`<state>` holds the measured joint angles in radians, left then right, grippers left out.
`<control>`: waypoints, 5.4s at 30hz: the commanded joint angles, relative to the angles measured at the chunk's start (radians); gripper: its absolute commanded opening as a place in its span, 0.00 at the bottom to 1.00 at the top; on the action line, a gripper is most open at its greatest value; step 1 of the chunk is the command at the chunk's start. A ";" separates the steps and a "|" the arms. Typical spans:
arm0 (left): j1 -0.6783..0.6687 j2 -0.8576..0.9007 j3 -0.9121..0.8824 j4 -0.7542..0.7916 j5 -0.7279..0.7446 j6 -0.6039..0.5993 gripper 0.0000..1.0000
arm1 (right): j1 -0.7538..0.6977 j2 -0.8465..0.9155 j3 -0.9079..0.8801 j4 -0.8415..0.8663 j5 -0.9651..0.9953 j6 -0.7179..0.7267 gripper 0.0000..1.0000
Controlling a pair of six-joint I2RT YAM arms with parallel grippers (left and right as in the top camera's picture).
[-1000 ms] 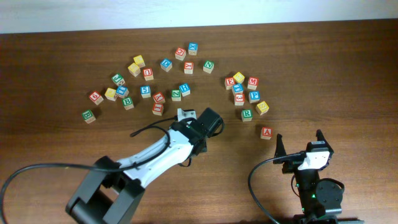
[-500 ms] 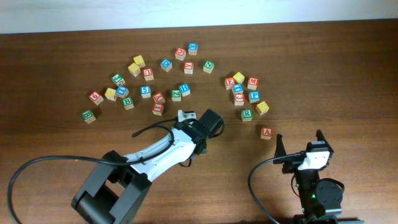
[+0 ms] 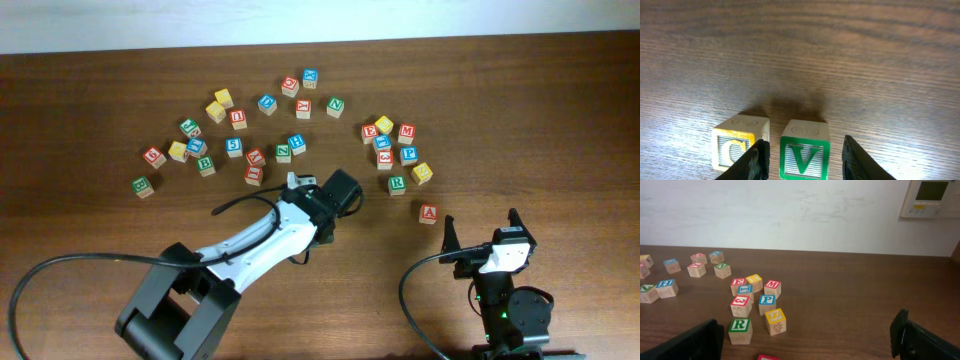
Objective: Spell out CVPR
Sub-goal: 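Lift left gripper away and hold it aside, then reach right gripper to the blue P block and grasp it, then place the P block right of the V block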
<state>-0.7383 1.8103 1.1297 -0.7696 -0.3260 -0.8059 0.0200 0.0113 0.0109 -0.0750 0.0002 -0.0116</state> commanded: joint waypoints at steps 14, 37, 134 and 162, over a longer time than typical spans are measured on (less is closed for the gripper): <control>0.344 -0.634 0.055 -0.106 0.001 0.018 0.82 | -0.007 -0.007 -0.005 -0.007 0.005 -0.006 0.98; 0.473 -0.564 0.029 -0.418 0.098 0.017 0.99 | -0.007 -0.007 -0.005 0.031 -0.496 0.319 0.98; 0.473 -0.564 0.029 -0.418 0.098 0.017 0.99 | 0.131 2.146 1.577 -0.763 -0.021 0.159 0.47; 0.473 -0.564 0.029 -0.418 0.098 0.017 0.99 | 0.132 1.656 1.693 -1.148 -0.243 0.163 0.29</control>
<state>-0.2695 1.2457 1.1595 -1.1870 -0.2314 -0.7971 0.1459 1.7519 1.6905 -1.1603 -0.1154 0.1505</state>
